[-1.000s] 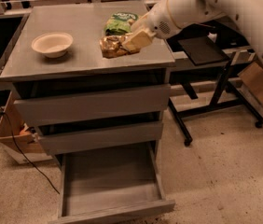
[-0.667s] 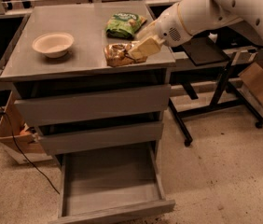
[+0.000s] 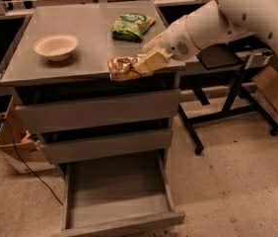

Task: Place orange can into bottom drawer

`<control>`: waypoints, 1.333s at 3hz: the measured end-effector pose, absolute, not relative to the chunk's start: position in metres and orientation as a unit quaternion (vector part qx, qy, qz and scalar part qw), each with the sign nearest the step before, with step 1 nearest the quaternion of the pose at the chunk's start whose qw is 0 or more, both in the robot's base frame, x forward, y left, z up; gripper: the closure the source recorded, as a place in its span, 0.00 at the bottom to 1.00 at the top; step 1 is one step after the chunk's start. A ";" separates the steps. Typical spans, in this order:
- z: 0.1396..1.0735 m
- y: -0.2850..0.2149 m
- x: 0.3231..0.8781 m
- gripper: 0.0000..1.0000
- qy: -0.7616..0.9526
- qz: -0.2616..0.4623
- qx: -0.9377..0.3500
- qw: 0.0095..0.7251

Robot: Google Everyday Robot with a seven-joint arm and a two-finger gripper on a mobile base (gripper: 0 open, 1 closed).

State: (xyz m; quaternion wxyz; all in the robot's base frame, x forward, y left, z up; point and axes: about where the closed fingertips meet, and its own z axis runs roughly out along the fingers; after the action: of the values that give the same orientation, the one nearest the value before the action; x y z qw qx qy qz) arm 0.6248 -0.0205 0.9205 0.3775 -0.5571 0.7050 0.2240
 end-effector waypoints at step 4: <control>0.707 -0.013 0.533 1.00 0.719 0.229 -0.582 0.303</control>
Offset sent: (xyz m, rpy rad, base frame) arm -0.0966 -0.0078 -0.1741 -0.0840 0.1185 0.0500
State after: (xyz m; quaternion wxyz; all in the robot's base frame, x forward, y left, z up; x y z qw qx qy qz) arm 0.5326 -0.0132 0.7065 0.3031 -0.5820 0.7190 0.2292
